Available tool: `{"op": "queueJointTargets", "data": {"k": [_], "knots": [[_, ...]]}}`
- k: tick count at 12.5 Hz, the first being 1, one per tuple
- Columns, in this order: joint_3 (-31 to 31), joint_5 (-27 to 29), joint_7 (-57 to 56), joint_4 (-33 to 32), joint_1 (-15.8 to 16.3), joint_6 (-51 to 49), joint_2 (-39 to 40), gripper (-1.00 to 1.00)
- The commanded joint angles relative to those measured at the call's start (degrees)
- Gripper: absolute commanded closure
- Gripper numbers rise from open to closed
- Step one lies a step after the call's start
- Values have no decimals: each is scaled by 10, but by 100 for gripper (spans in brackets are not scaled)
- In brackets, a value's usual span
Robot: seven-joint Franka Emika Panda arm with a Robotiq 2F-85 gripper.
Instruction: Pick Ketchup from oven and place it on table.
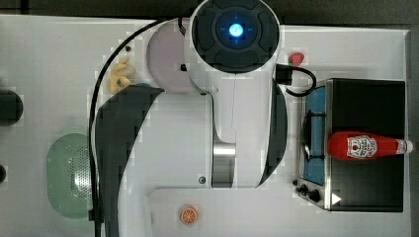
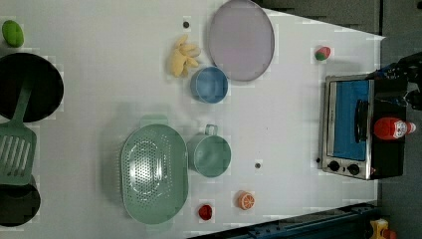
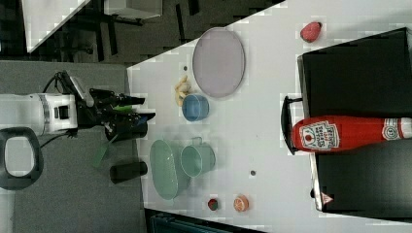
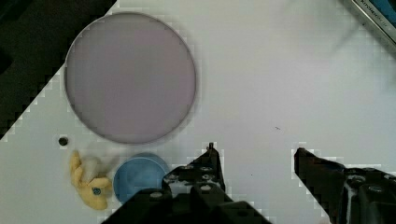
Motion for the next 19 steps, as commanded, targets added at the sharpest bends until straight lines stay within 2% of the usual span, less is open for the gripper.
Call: {"op": "queueJointTargets", "data": {"k": [1, 2, 3, 5, 7, 8, 10, 11, 17, 19], "knots": [[-43, -10, -30, -65, -10, -116, -172, -55], [-43, -10, -30, -65, -10, -116, -172, -86], [-49, -11, -30, -65, -10, -115, -171, -100], [-82, -12, -30, -65, -16, -106, -161, -100], [-156, -12, -30, -65, -22, -79, -124, -100], [-175, -12, -30, -65, -23, -68, -114, -100], [-219, -12, -31, -64, -25, -24, -89, -100], [-256, -12, -31, -64, -25, 30, -67, -100], [-361, -9, -30, -64, -30, 141, 42, -100], [-378, 60, -7, -63, -35, 152, 86, -100]]}}
